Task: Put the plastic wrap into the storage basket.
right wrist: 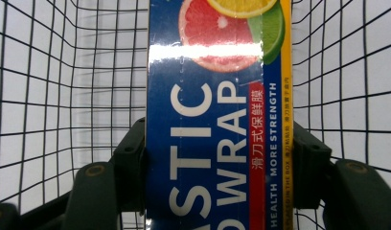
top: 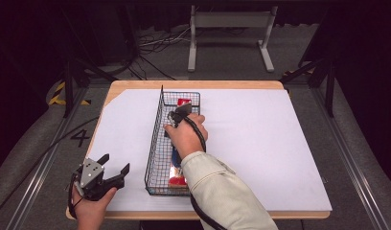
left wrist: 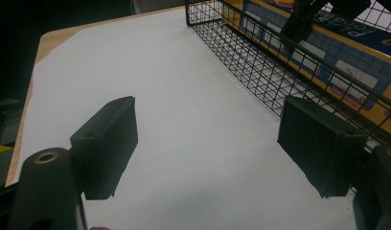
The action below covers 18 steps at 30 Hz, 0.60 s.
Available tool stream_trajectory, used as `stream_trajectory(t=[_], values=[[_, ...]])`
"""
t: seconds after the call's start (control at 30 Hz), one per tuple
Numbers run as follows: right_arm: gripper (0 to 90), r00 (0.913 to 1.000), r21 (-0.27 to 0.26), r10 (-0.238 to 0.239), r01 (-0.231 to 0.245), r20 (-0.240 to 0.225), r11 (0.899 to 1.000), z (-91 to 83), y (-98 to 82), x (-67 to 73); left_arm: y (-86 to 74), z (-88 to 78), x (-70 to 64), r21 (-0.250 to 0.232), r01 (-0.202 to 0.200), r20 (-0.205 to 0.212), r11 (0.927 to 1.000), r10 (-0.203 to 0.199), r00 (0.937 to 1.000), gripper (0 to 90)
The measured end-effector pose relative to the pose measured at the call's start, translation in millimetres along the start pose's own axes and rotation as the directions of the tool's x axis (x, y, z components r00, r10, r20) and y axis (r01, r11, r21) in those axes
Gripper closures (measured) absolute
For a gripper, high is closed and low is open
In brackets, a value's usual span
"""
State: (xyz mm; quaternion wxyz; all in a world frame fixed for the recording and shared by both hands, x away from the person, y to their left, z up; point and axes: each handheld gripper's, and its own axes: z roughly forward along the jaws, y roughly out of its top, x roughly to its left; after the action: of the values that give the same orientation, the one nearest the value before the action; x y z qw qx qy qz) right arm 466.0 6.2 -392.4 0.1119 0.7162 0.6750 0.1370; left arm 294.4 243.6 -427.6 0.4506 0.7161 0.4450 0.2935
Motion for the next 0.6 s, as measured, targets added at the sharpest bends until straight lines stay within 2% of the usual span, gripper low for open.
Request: stream_trajectory(t=[0.13, 0.2, 0.33, 0.6], values=[[38.8, 1.0000, 0.009, -0.003, 0.003, 0.000, 1.000, 1.7, -0.5, -0.3, 0.0, 0.1, 0.0, 0.002, 0.000, 0.001, 1.0000, 0.000, 1.0000, 21.9], [37.4, 0.9999, 0.014, -0.004, 0.005, -0.015, 1.000, 2.2, -0.8, -0.8, 0.2, 0.0, -0.4, 0.002, -0.003, 0.001, 1.0000, 0.003, 1.0000, 22.0], [33.1, 0.9994, -0.033, -0.009, 0.007, -0.035, 0.999, -9.1, 3.3, -0.4, 0.7, 0.6, -1.6, 0.001, -0.010, -0.001, 1.0000, 0.010, 1.0000, 22.0], [31.8, 0.9977, -0.058, -0.015, 0.011, -0.066, 0.998, -24.0, 7.3, -4.0, 0.8, 0.3, -1.6, 0.000, -0.006, 0.001, 1.0000, 0.006, 1.0000, 22.0]])
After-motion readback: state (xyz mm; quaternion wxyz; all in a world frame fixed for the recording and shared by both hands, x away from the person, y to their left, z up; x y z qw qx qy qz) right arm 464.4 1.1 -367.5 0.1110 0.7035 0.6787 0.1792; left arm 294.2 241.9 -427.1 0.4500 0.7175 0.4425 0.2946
